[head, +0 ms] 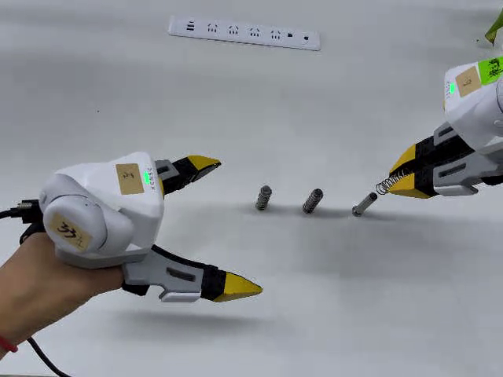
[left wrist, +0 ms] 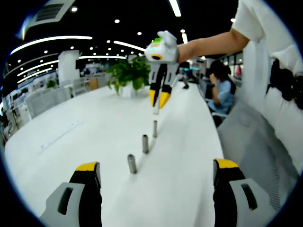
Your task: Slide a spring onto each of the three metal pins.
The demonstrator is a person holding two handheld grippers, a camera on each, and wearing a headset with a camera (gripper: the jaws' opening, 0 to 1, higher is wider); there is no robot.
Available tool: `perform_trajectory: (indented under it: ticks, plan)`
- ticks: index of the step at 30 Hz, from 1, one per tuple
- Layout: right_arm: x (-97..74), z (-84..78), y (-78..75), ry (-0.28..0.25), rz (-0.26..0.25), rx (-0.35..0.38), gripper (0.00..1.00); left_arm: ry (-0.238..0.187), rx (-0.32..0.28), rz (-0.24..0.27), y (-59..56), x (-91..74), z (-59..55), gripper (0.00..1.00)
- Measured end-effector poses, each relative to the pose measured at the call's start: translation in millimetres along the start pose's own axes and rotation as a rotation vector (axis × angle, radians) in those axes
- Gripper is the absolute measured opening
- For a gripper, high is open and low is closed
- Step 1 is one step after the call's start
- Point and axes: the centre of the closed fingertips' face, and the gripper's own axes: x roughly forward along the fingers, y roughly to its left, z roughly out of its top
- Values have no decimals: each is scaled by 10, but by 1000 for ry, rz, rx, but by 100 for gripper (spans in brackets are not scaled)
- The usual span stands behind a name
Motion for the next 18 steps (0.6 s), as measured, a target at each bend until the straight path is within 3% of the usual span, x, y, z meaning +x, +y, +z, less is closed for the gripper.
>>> perform_trajectory:
  ticks: [18]
  plan:
    - [148,-71,-15,45,26,-20,12,-11,-14,-2,-29,19,-19,100]
